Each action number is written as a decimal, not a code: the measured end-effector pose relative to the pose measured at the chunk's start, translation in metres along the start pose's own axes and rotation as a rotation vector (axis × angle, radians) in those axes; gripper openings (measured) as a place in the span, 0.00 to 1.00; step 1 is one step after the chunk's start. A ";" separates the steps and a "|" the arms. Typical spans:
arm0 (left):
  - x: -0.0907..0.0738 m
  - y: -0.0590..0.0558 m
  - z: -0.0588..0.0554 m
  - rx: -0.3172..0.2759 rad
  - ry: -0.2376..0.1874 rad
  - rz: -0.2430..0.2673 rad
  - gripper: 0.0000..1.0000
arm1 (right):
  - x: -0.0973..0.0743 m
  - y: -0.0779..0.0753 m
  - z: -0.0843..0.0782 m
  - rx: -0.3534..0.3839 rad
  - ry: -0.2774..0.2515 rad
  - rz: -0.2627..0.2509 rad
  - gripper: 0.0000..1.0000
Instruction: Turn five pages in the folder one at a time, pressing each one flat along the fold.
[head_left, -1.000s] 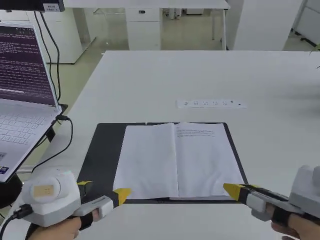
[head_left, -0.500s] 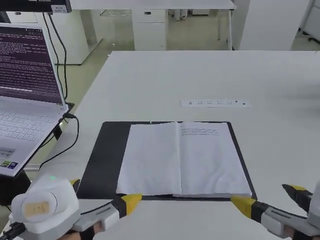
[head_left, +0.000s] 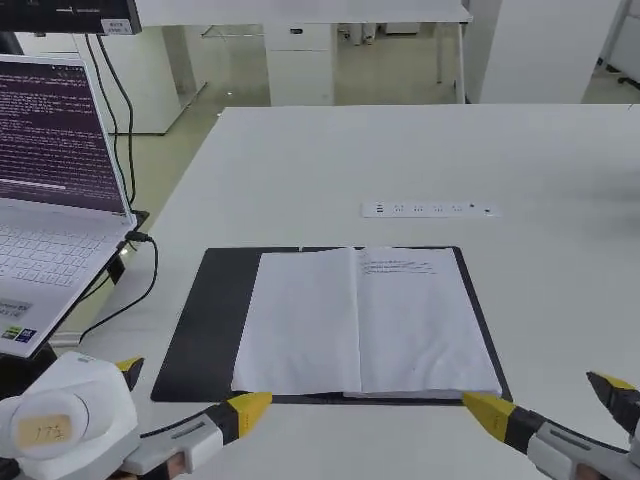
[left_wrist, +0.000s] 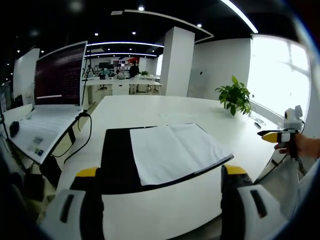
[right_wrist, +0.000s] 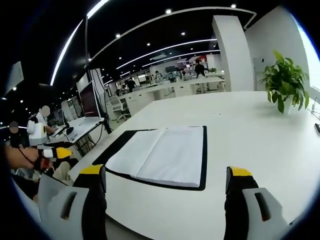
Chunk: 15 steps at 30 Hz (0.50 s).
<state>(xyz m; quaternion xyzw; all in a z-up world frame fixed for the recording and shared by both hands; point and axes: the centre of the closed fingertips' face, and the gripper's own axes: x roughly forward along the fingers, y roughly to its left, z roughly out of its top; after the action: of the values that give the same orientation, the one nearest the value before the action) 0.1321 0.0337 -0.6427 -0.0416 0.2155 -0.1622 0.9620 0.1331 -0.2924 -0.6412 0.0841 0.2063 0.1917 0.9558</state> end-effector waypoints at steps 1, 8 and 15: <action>0.000 0.000 0.001 0.000 -0.002 -0.003 0.99 | -0.001 0.000 0.000 0.004 0.003 0.002 1.00; 0.007 -0.007 0.004 0.029 0.019 -0.022 0.99 | -0.001 0.000 -0.006 -0.002 0.031 0.000 1.00; 0.024 -0.014 0.003 0.040 0.039 -0.050 0.99 | 0.004 -0.002 -0.004 -0.022 0.049 0.010 1.00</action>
<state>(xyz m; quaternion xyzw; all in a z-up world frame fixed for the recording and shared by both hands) 0.1496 0.0127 -0.6471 -0.0242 0.2300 -0.1912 0.9539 0.1348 -0.2921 -0.6468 0.0699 0.2271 0.2009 0.9503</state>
